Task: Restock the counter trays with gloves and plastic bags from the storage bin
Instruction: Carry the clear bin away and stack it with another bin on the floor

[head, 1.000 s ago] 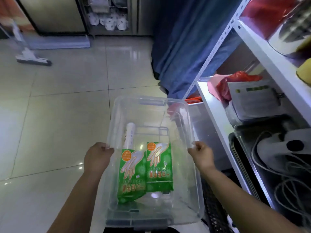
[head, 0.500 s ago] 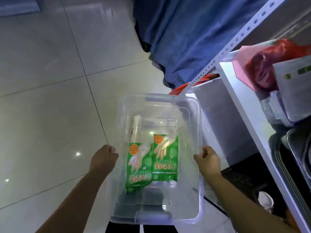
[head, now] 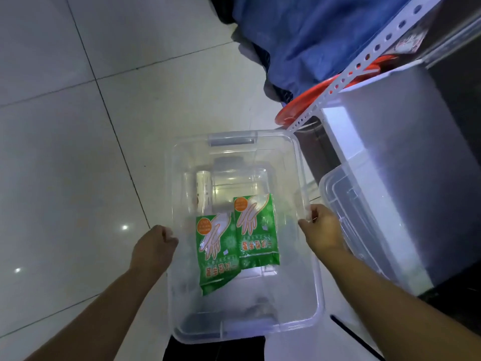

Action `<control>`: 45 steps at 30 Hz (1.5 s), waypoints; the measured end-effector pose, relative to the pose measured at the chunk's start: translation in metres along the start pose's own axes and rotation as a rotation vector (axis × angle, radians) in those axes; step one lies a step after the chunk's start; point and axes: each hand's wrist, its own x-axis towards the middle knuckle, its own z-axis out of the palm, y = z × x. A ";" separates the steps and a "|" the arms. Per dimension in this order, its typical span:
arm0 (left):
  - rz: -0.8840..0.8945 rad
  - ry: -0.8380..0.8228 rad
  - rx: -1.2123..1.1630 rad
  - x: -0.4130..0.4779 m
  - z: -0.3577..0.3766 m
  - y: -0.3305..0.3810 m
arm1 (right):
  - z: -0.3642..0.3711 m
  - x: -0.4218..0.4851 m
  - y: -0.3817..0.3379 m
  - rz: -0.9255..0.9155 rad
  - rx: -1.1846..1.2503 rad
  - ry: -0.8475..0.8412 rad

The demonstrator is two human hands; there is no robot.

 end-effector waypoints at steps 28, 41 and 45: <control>0.434 0.275 0.049 0.030 0.076 0.038 | 0.009 0.058 0.073 -0.161 -0.366 0.486; 0.687 -0.151 -0.020 0.001 0.121 0.146 | 0.023 -0.025 0.102 -0.567 -0.330 0.434; 0.604 -0.309 -0.093 -0.002 0.141 0.171 | 0.052 -0.064 0.124 -0.789 -0.450 0.397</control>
